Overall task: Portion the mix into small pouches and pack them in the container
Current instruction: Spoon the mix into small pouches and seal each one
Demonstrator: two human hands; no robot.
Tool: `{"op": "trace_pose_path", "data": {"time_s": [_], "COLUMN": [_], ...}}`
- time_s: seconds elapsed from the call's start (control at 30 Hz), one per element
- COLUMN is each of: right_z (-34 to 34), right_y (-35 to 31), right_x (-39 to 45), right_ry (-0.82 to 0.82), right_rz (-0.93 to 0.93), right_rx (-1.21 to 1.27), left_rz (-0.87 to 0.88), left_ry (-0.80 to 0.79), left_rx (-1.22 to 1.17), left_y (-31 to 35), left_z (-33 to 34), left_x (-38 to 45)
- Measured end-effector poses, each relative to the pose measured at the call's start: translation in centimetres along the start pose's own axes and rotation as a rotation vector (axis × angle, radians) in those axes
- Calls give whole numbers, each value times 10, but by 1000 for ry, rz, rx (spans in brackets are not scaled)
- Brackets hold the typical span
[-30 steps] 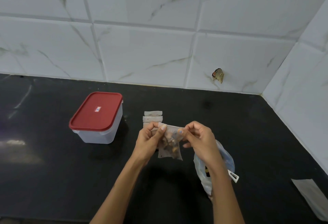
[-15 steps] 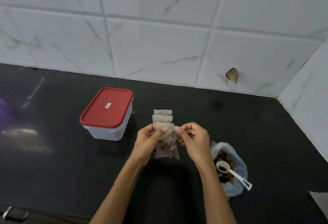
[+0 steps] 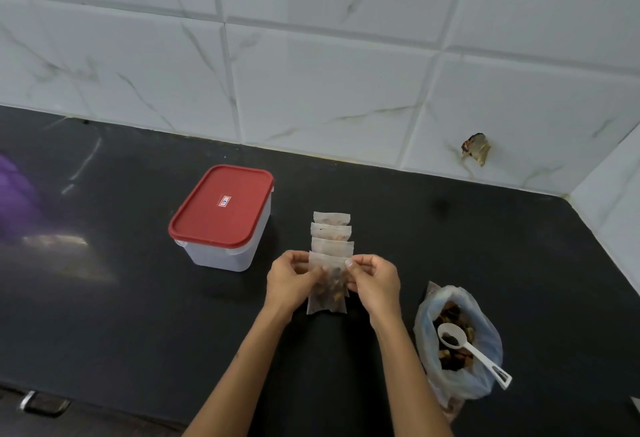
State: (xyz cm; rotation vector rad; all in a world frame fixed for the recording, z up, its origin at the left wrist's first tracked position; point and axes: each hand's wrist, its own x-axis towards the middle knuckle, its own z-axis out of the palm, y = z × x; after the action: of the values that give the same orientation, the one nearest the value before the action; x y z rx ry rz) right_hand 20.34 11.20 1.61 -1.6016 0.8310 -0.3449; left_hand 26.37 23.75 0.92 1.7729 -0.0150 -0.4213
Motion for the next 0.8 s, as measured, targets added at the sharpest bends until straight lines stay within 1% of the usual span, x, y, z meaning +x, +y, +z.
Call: {"op": "trace_pose_path", "data": {"time_s": [0.13,0.2,0.3,0.37,0.43,0.57,0.7,0.8], "right_z": [5,9,14,17,20,22,18,5], "right_y": [3,4,15,24,35,48,48,32], "right_x": [-3,-9,-23,-28,-28,-23,-20,-21], "right_ry": [101,175,285,277,218,116,49,62], "right_rz": [-93,-177,-436,-579,-654,-660,-635,-614], "right_rx": [-106,-188,-308,-386,-469,-566,-567,-495], "left_rz": [121,227,505,616,615,586,579,669], "left_ry": [104,147,197,197,172,123,122,150], "left_rx": [144,190,308,383,428,445,431,431], "left_y": [2,-3,-19,-30,-35,-37,-38,-25], "left_z": [3,3,4,6,10,14,14,20], "left_x": [-5,-10,-20,-25,-27,-27,-29,-30]}}
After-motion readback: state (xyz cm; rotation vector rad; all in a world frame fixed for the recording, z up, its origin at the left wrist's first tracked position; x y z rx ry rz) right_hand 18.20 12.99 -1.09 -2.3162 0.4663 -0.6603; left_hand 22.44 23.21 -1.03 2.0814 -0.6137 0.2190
